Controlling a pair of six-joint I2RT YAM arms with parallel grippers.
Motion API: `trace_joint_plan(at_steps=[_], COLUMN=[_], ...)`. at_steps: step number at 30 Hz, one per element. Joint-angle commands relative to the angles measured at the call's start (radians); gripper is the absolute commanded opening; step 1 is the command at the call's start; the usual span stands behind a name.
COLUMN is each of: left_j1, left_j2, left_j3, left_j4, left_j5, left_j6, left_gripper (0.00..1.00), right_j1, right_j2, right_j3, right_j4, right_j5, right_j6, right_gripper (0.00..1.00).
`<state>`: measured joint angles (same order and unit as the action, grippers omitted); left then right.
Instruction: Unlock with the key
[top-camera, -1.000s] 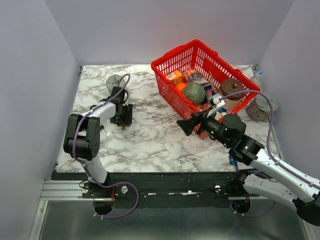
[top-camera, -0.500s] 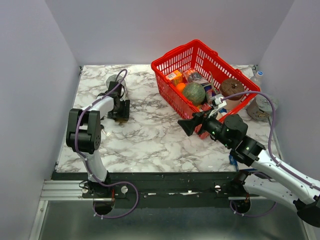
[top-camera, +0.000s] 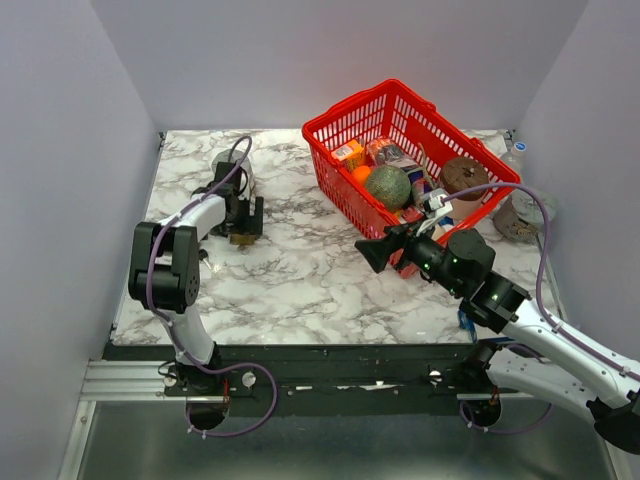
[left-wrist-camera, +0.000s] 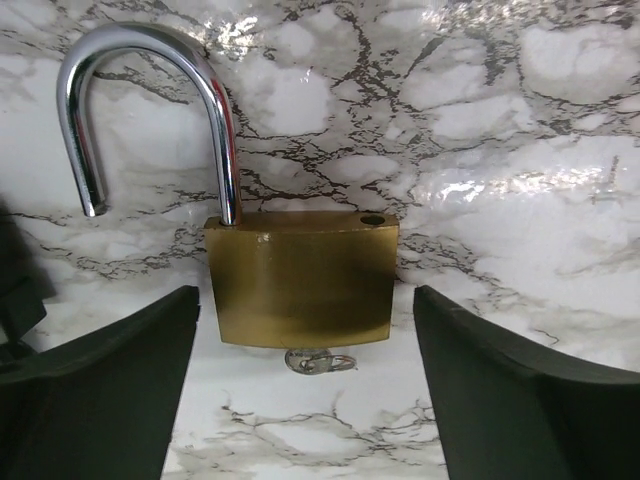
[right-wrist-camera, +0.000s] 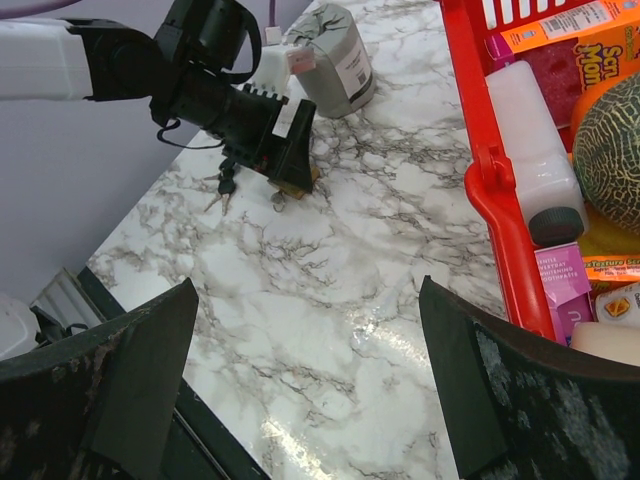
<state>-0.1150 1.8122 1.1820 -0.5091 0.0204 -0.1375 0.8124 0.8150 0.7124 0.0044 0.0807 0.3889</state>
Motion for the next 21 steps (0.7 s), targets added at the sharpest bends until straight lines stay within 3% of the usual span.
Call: trace_joint_plan(at_steps=[1,7,21], left_j1=[0.002,-0.002,-0.014], left_j2=[-0.091,-0.194,-0.836], left_j3=[-0.015,-0.054,-0.37], left_j4=[0.06,0.119,0.564], left_j5=[0.01,0.009,0.118], left_j6=[-0.002,-0.001,-0.027], left_gripper=[0.99,0.99,0.99], right_j1=[0.004,0.001,-0.065], right_j2=[-0.01,0.001,-0.02], right_j3=[-0.019,-0.013,0.087], right_j4=[-0.003,-0.001,-0.052], right_j5=[0.016,0.01,0.091], right_j6=[0.001,0.005,-0.087], right_gripper=[1.0,1.0,1.0])
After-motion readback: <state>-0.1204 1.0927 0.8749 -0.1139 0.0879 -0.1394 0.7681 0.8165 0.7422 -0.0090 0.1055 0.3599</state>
